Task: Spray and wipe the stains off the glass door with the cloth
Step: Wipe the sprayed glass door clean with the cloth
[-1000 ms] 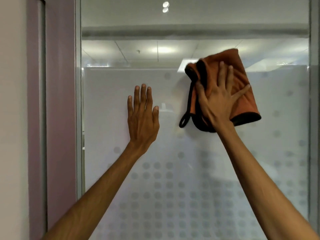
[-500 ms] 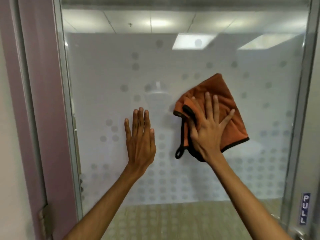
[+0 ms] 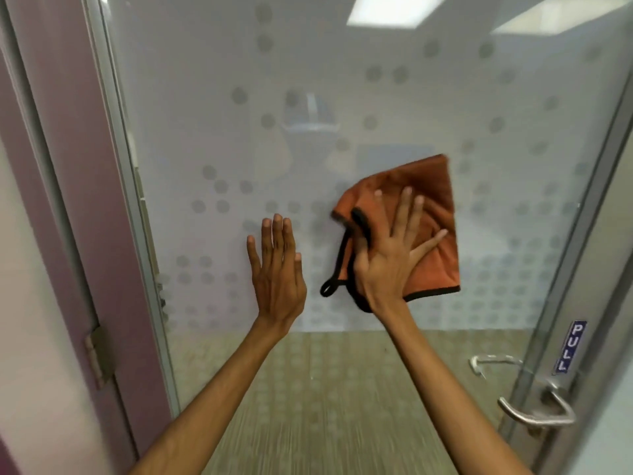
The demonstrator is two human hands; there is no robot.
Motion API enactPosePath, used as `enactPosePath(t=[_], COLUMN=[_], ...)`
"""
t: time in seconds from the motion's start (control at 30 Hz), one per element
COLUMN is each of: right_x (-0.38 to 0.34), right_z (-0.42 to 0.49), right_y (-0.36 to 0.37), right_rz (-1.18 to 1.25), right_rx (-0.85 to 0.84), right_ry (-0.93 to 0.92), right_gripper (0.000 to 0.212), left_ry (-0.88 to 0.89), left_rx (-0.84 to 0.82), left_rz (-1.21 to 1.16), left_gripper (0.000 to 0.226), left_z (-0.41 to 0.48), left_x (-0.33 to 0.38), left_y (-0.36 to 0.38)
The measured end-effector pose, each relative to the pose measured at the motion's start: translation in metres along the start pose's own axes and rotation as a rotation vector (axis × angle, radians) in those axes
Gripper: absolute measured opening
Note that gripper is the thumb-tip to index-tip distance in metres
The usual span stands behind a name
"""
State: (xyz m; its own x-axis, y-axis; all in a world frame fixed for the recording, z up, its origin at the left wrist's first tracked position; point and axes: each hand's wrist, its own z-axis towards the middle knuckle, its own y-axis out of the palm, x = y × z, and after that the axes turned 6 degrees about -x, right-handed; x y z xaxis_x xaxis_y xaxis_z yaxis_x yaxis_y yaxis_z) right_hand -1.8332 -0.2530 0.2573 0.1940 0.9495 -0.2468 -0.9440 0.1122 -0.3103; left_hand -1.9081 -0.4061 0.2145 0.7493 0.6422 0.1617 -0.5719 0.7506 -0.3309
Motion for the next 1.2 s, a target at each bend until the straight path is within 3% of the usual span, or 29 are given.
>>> enactPosePath(t=[0.13, 0.2, 0.3, 0.37, 0.47, 0.53, 0.73, 0.8, 0.93, 1.0, 1.1, 1.2], right_x=[0.03, 0.04, 0.023, 0.01, 0.023, 0.05, 0.047, 0.035, 0.066, 0.085, 0.09, 0.072], right_z=[-0.074, -0.076, -0.053, -0.065, -0.131, -0.167, -0.121, -0.133, -0.198, -0.196, -0.144, -0.081], right_y=[0.003, 0.001, 0.008, 0.018, 0.023, 0.017, 0.031, 0.038, 0.03, 0.023, 0.017, 0.015], right_rz=[-0.009, 0.039, 0.065, 0.044, 0.041, 0.002, -0.043, -0.045, -0.017, -0.007, -0.015, -0.014], right_rx=[-0.181, -0.135, 0.01, -0.01, -0.233, -0.326, -0.098, -0.115, -0.304, -0.297, -0.15, 0.007], right_ry=[-0.13, 0.036, 0.267, 0.191, -0.049, -0.112, 0.192, 0.143, -0.037, 0.019, 0.204, 0.27], right_gripper=[0.073, 0.077, 0.066, 0.069, 0.086, 0.088, 0.081, 0.082, 0.078, 0.072, 0.074, 0.074], left_ry=[0.038, 0.03, 0.009, -0.013, -0.038, -0.034, -0.052, -0.062, -0.06, -0.069, -0.029, 0.042], left_rx=[-0.039, -0.065, -0.129, -0.162, -0.19, -0.219, -0.255, -0.251, -0.253, -0.26, -0.262, -0.254], left_rz=[-0.037, -0.041, -0.068, -0.072, -0.078, -0.048, -0.039, -0.064, -0.075, -0.077, -0.068, -0.037], left_gripper=[0.058, 0.059, 0.059, 0.06, 0.06, 0.058, 0.063, 0.062, 0.061, 0.06, 0.059, 0.06], left_z=[-0.014, -0.033, -0.061, -0.08, -0.101, -0.115, -0.121, -0.12, -0.123, -0.12, -0.112, -0.087], left_x=[-0.006, -0.007, 0.001, 0.005, 0.002, -0.004, -0.007, -0.006, -0.006, -0.005, 0.005, 0.028], left_y=[0.003, 0.007, 0.017, 0.022, 0.023, 0.022, 0.022, 0.024, 0.025, 0.025, 0.025, 0.031])
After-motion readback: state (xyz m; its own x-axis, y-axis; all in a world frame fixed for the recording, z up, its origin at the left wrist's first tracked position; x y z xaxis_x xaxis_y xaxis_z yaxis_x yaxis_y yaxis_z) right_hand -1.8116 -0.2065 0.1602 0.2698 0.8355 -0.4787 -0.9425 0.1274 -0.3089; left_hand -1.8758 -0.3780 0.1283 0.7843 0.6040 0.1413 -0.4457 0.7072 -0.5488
